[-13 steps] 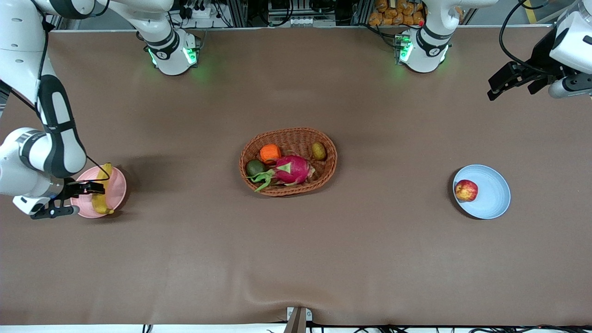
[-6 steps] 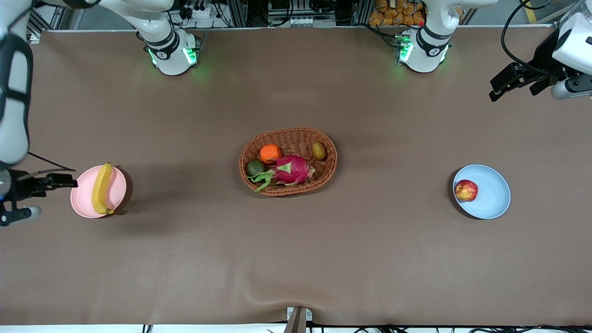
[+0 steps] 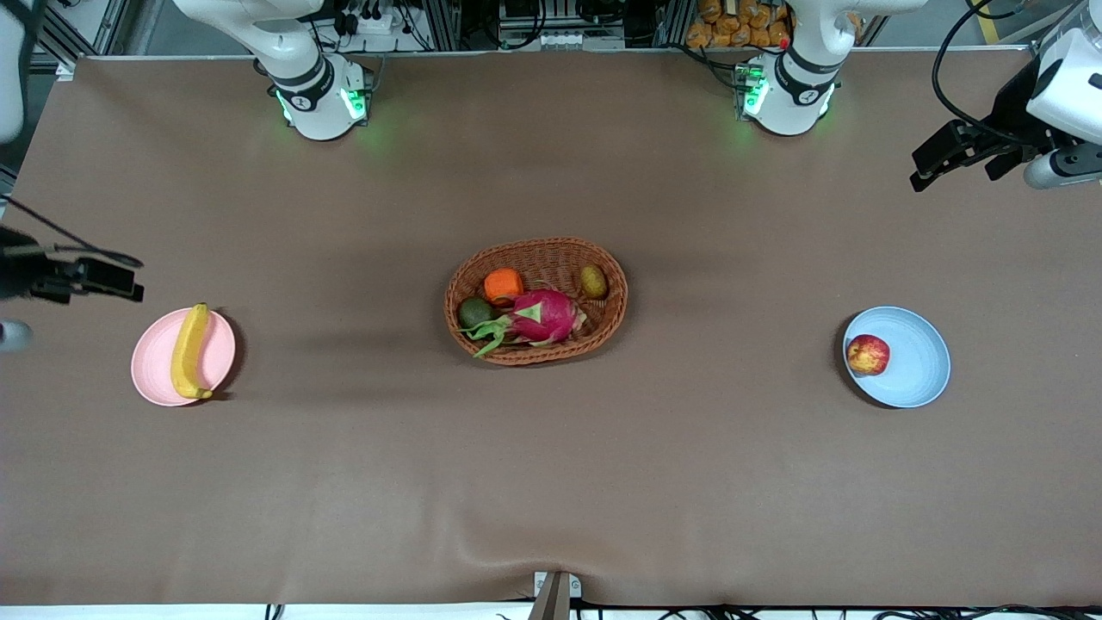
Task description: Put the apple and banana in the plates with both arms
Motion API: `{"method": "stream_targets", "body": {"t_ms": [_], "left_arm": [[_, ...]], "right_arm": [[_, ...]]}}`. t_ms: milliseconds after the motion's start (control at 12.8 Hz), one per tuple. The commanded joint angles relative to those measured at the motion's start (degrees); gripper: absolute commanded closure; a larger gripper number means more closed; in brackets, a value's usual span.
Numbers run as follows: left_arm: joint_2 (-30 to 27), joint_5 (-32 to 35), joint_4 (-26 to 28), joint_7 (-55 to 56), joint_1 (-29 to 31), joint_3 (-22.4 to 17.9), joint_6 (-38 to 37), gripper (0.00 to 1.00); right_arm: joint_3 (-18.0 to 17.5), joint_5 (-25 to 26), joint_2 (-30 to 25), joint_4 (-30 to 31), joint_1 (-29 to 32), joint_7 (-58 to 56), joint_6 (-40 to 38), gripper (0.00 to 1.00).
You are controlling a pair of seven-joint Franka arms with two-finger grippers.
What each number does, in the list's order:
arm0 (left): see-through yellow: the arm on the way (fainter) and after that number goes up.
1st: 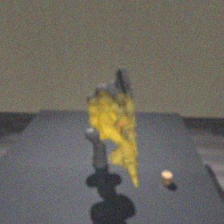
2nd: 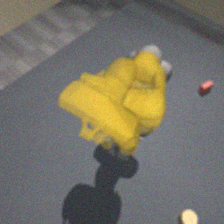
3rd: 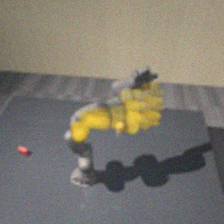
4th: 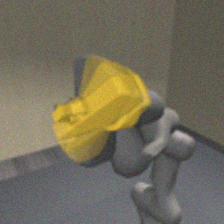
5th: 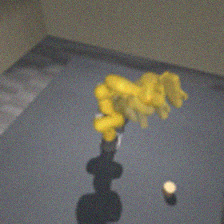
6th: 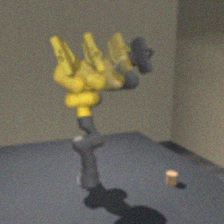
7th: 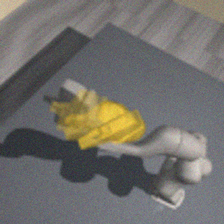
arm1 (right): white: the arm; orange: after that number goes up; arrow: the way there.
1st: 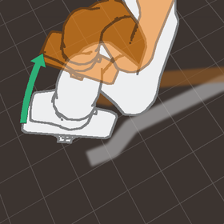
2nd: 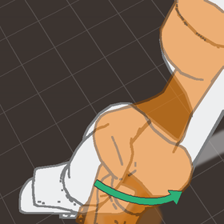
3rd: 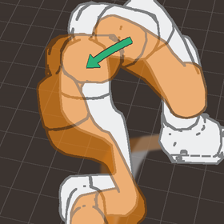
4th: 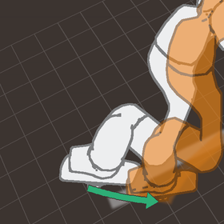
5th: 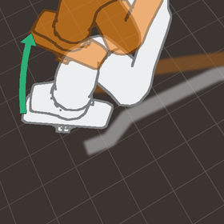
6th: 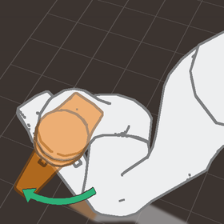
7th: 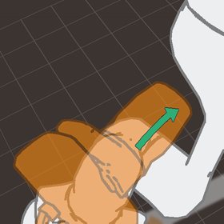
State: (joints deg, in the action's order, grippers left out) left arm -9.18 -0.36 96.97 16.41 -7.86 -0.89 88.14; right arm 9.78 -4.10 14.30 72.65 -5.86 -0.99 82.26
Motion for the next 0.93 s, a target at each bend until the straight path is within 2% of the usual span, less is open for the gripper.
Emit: {"method": "stream_targets", "body": {"t_ms": [0, 78, 156, 234, 389, 467, 623, 701, 856], "left_arm": [[0.3, 0.5, -0.9, -1.1, 0.0, 0.1, -0.1, 0.00], [0.3, 0.5, -1.0, -1.3, 0.0, 0.1, -0.1, 0.00], [0.4, 0.5, -1.2, -2.0, 0.0, 0.1, -0.1, 0.00], [0.6, 0.5, -1.8, -2.3, 0.0, 0.0, -0.1, 0.00], [1.4, 0.5, -2.8, -2.5, 0.2, -0.2, -0.2, 0.00], [1.4, 0.6, -3.0, -2.4, 0.4, -0.3, -0.9, 0.00], [1.4, 1.6, -4.1, -2.6, 0.5, -0.3, -2.4, 0.00], [1.4, 1.7, -4.2, -2.6, 0.5, -0.2, -2.9, 0.00], [1.4, 1.7, -4.3, -3.3, 0.5, -0.3, -3.9, 0.00]], "right_arm": [[-0.6, 2.2, -7.9, 9.1, 0.4, 2.8, 3.3, 0.00], [-2.6, 2.6, -13.0, 17.2, 2.3, 2.8, 9.3, 0.00], [-6.1, 2.8, -17.9, 25.7, 5.0, 2.7, 15.8, 0.00], [-8.2, 3.0, -19.8, 29.1, 5.9, 2.7, 17.9, 0.00], [-8.6, 4.9, -19.5, 28.6, 6.0, 2.3, 17.2, 0.00], [-8.6, 6.2, -18.5, 25.5, 6.4, 0.7, 16.7, 0.00], [-8.6, 7.0, -14.1, 15.8, 7.1, 0.5, 7.5, 0.00], [-8.4, 6.9, -13.1, 13.0, 7.3, 0.0, 5.0, 0.00], [-8.1, 6.5, -13.2, 12.8, 7.3, 0.0, 4.4, 0.00]]}}
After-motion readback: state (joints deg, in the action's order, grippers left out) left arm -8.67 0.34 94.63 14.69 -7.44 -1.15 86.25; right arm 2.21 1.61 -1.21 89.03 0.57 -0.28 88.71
